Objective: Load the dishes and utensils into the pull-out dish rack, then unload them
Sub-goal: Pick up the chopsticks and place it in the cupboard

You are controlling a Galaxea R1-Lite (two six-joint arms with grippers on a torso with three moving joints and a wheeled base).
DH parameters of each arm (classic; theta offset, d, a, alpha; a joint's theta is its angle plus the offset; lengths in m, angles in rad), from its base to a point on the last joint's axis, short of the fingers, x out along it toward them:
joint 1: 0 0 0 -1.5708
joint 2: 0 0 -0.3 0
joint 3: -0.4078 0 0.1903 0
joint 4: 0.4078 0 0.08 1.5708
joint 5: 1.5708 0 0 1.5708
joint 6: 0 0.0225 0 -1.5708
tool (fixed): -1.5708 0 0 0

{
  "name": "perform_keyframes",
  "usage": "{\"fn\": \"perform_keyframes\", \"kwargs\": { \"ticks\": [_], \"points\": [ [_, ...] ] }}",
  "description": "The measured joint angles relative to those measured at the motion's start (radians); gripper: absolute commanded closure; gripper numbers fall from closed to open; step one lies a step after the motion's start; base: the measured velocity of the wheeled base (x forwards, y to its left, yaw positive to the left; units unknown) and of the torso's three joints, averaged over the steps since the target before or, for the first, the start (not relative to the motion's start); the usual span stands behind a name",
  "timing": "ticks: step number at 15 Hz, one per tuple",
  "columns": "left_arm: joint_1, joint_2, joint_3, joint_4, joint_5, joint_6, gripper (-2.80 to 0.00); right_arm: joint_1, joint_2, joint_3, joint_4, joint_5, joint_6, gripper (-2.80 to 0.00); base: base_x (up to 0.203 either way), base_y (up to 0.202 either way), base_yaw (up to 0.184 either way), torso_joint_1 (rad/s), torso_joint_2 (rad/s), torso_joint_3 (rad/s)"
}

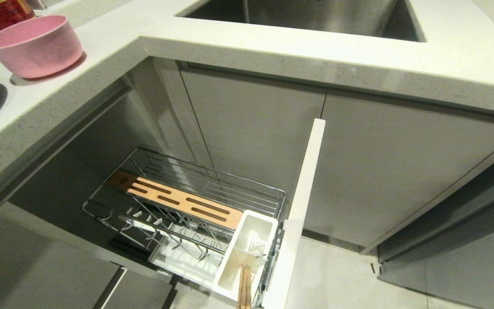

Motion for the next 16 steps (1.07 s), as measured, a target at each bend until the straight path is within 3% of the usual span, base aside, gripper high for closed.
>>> {"fn": "perform_keyframes", "kwargs": {
  "ticks": [7,10,12,16],
  "points": [
    [0.000,0.000,0.000,-0.001,0.000,-0.003,0.00,0.000,0.000,0.000,0.000,0.000,0.000,0.00,0.000,0.000,0.000,0.004,0.00,-0.054],
    [0.000,0.000,-0.009,-0.001,0.001,0.053,0.00,0.000,0.000,0.000,0.000,0.000,0.000,0.00,0.000,0.000,0.000,0.000,0.00,0.000],
    [0.000,0.001,-0.105,0.021,0.000,0.065,0.00,0.000,0.000,0.000,0.000,0.000,0.000,0.00,0.000,0.000,0.000,0.000,0.00,0.000],
    [0.003,0.050,-0.516,0.208,-0.006,0.068,0.00,0.000,0.000,0.000,0.000,0.000,0.000,0.00,0.000,0.000,0.000,0.000,0.00,0.000]
  ]
}}
